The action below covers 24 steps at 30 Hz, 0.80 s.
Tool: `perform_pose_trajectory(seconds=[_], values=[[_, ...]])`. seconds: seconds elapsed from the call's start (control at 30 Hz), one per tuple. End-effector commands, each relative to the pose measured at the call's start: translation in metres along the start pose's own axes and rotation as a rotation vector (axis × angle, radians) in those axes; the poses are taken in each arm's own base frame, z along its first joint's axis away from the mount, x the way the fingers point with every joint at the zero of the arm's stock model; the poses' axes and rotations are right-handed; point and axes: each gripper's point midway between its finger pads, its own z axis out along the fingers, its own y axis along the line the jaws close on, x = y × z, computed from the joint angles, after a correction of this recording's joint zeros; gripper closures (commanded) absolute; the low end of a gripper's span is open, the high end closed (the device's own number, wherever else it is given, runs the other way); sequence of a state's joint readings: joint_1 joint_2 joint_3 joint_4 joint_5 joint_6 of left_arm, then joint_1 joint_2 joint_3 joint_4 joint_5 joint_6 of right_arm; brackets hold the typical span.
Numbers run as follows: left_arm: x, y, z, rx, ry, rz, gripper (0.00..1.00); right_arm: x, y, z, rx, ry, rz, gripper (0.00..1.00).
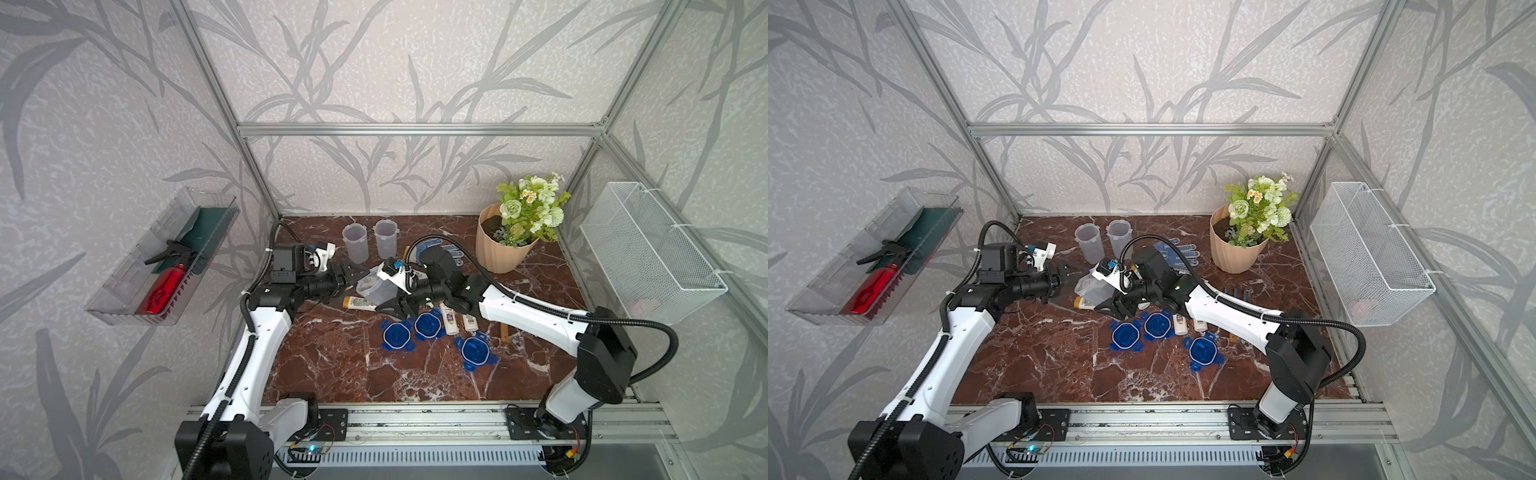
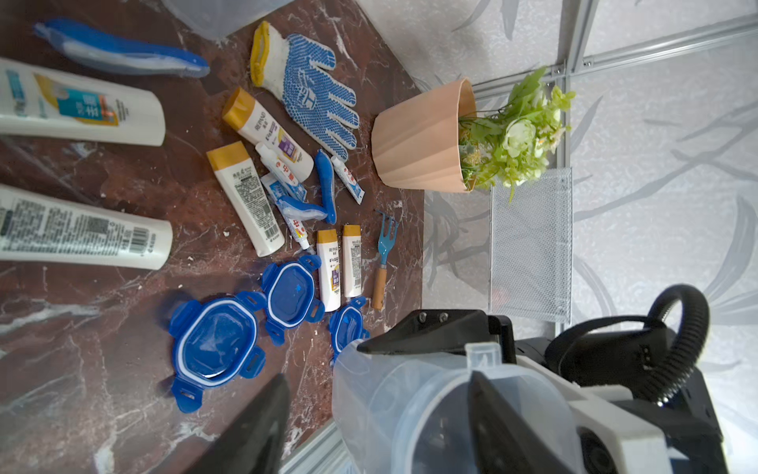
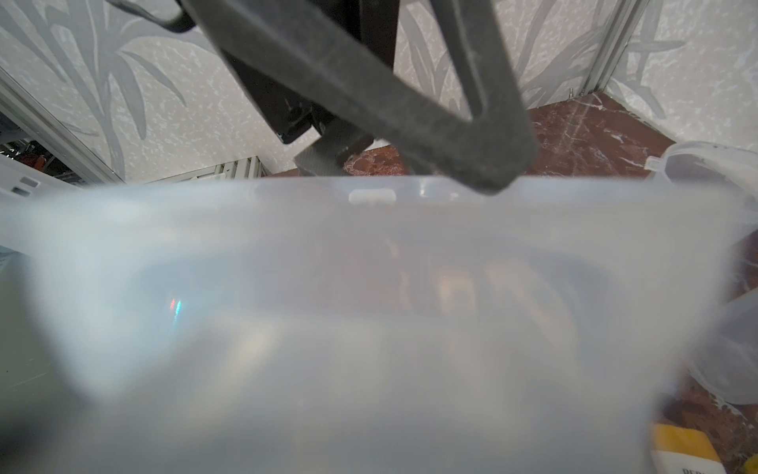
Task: Take out toiletry kits
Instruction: 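Pour the toiletry kits out of the container.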
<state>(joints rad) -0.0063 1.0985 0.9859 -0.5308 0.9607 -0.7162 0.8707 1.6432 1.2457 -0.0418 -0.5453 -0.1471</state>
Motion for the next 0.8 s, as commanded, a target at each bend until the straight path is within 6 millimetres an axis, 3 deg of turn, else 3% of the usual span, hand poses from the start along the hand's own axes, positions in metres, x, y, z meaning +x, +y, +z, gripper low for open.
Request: perform_pose_trajectory(seconds=[0.0, 0.2, 0.27, 0.47, 0.63, 0.67, 0.77], values=[[0.009, -0.006, 0.003, 0.058, 0.047, -0.003, 0.58, -0.039, 0.017, 0.006, -0.019, -0.124, -0.176, 0.38], [0.028, -0.004, 0.004, 0.082, 0.128, -0.023, 0.64, -0.057, 0.017, 0.017, -0.025, -0.187, -0.253, 0.38], [0.033, -0.001, 0.002, 0.067, 0.137, -0.012, 0.67, -0.051, 0.012, 0.030, -0.034, -0.180, -0.248, 0.37], [0.038, 0.016, -0.003, -0.055, 0.133, 0.004, 0.70, -0.060, -0.006, 0.032, 0.011, -0.227, -0.239, 0.36], [0.038, 0.033, -0.006, -0.160, 0.131, 0.014, 0.46, -0.060, -0.013, 0.022, 0.009, -0.266, -0.222, 0.32], [0.037, 0.033, -0.006, -0.158, 0.132, 0.016, 0.48, -0.059, -0.012, 0.022, 0.000, -0.266, -0.224, 0.31], [0.036, 0.031, -0.004, -0.147, 0.136, 0.017, 0.84, -0.060, -0.011, 0.022, -0.005, -0.271, -0.228, 0.26]])
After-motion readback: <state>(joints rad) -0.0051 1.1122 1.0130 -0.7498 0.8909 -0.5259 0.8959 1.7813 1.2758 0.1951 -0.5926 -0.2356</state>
